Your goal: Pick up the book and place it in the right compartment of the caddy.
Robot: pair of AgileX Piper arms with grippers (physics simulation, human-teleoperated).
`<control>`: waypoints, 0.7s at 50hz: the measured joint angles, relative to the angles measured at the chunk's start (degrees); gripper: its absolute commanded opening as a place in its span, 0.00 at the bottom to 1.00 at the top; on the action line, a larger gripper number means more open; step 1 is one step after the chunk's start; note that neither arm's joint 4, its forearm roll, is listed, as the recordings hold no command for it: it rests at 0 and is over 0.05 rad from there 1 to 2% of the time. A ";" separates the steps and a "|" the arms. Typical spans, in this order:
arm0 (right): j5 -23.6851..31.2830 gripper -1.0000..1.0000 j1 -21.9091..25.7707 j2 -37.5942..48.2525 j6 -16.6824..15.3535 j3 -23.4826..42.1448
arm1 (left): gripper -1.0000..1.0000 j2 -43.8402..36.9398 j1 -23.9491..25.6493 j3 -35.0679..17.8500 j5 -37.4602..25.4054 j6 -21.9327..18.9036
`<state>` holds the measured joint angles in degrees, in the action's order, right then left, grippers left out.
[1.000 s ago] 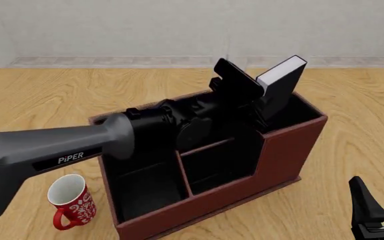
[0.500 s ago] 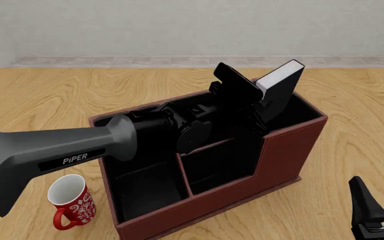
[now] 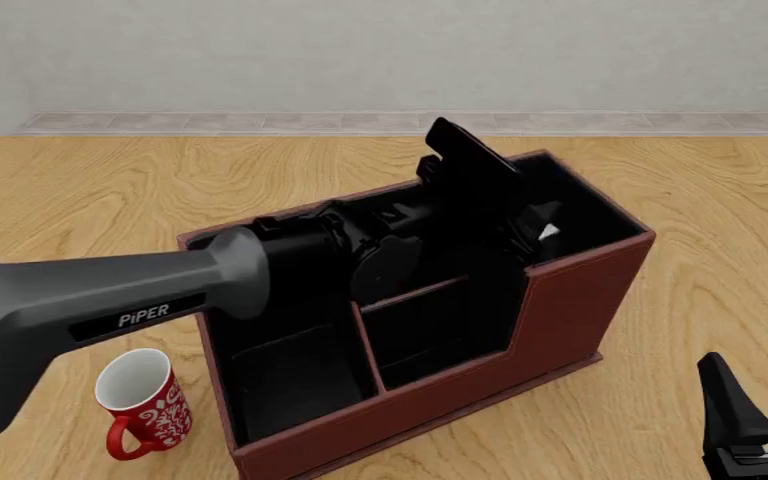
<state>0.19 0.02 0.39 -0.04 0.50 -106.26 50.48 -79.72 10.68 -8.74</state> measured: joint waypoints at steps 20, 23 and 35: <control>0.00 1.00 0.00 0.00 0.00 0.00 | 1.00 2.71 0.38 1.02 -0.16 -0.55; 0.00 1.00 0.00 0.00 0.00 0.00 | 1.00 3.73 0.53 1.49 -0.18 -0.67; 0.00 1.00 0.00 0.00 0.01 0.00 | 1.00 7.85 1.15 3.56 -0.32 -0.99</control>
<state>0.19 0.02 0.39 -0.03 0.50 -98.41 51.63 -76.16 10.36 -9.73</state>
